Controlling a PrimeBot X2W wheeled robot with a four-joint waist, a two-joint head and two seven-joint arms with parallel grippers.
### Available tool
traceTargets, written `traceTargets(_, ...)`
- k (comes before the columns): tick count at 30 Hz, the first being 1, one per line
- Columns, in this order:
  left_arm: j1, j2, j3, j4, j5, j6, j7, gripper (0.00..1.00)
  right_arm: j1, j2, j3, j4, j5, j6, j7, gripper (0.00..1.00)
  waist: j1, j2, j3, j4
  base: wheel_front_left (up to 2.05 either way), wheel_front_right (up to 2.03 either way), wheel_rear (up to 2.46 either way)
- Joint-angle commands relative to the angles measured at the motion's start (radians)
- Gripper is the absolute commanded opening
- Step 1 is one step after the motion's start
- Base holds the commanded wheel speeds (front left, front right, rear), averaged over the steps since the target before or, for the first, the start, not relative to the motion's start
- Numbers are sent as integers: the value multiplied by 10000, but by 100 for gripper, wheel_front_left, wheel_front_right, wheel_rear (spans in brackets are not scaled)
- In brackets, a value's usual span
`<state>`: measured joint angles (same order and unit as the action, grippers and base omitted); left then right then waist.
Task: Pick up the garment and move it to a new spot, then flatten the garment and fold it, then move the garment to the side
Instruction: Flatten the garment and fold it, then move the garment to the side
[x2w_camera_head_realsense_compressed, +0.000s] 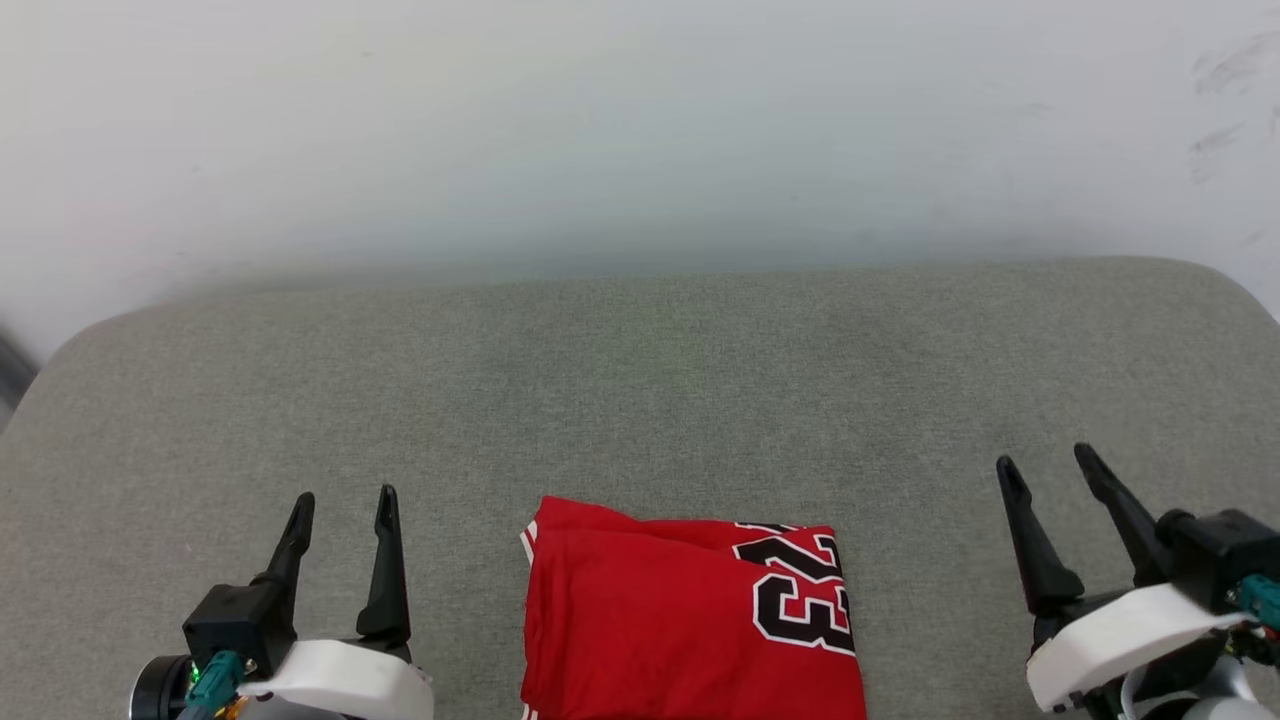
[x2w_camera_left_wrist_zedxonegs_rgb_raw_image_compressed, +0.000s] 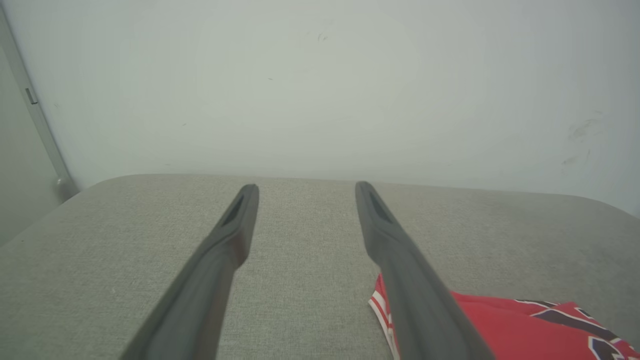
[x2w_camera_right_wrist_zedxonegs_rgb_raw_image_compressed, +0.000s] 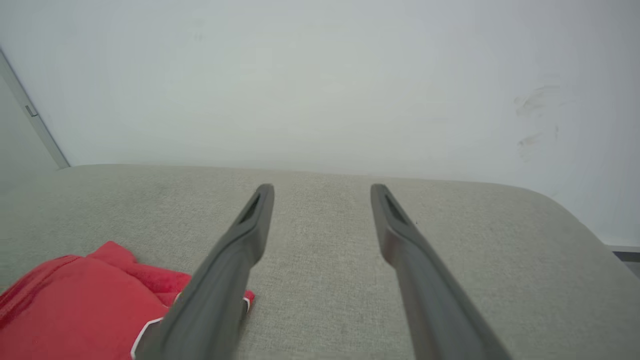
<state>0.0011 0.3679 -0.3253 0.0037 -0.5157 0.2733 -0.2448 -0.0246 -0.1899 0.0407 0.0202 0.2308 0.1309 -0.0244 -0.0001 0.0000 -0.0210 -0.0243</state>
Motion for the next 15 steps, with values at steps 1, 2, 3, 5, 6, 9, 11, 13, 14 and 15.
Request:
traceTargets(1, 140, 19, -15, 30, 33, 39, -51, 100, 247, 99, -33, -149, -86, -4, 12, 100, 1, 0, -21, 10, 0, 0, 0)
traceTargets(2, 150, 42, -21, 67, 76, 47, -59, 100, 376, 181, -69, -228, -121, -4, 38, 100, 1, 0, -25, 10, 0, 0, 0)
traceTargets(3, 145, 31, -17, 91, 76, 40, -73, 100, 477, 234, -91, -332, -175, -4, 47, 100, 1, 0, -37, 11, 0, 0, 0)
traceTargets(5, 140, 55, -16, 132, 111, 30, -77, 100, 630, 326, -127, -435, -220, -2, 83, 100, 1, 0, -31, -7, 0, 0, 0)
traceTargets(6, 134, 48, -6, 145, 103, 21, -83, 100, 663, 368, -153, -479, -226, -4, 87, 100, 1, 0, -23, -23, 0, 0, 0)
traceTargets(9, 104, 34, 16, 185, 90, -17, -115, 100, 698, 418, -210, -583, -255, -4, 121, 100, 1, 0, -6, -58, 0, 0, 0)
traceTargets(11, 74, 13, 23, 214, 75, -49, -125, 100, 698, 417, -251, -626, -267, -4, 174, 100, 1, 0, 8, -73, 0, 0, 0)
traceTargets(13, 37, -15, 45, 228, 48, -70, -142, 100, 677, 421, -280, -653, -230, -4, 208, 100, 1, 0, 27, -87, 0, 0, 0)
traceTargets(14, 27, -22, 66, 237, 37, -68, -132, 100, 648, 439, -266, -675, -165, -2, 224, 100, 1, 0, 41, -107, 0, 0, 0)
traceTargets(15, 24, -25, 93, 233, 36, -63, -137, 100, 605, 450, -249, -665, -134, -4, 297, 100, 1, 0, 68, -142, 0, 0, 0)
